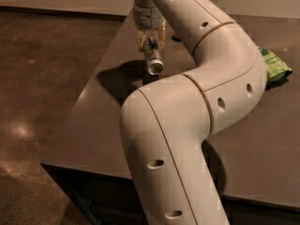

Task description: Place redbull can upright

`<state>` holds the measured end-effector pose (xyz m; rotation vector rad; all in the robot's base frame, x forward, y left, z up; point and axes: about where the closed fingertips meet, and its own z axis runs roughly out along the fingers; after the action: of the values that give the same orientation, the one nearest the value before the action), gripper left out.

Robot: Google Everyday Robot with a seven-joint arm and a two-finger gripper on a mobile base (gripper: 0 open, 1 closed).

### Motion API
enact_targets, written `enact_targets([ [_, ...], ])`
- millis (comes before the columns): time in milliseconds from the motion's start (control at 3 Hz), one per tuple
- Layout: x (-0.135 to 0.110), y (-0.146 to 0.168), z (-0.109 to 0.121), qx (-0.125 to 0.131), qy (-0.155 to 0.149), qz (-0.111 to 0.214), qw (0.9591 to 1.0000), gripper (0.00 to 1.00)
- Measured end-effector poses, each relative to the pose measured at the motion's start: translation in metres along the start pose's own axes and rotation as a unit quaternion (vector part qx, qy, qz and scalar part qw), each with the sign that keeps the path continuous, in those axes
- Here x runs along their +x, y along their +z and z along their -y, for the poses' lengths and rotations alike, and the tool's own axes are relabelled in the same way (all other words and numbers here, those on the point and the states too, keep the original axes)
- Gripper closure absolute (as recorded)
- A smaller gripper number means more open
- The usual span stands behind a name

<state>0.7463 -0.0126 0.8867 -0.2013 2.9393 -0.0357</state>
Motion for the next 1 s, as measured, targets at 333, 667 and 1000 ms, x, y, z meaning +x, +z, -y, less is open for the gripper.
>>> enact_targets([
  [333,0.002,-0.033,-0.022,-0.061,-0.089,0.039,0.9934,1.00],
  [667,0.007,-0.057,-0.035,-0.130,-0.161,0.085,0.9746,1.00],
  [1000,0.013,-0.070,-0.036,-0.185,-0.201,0.137,0.9521,1.00],
])
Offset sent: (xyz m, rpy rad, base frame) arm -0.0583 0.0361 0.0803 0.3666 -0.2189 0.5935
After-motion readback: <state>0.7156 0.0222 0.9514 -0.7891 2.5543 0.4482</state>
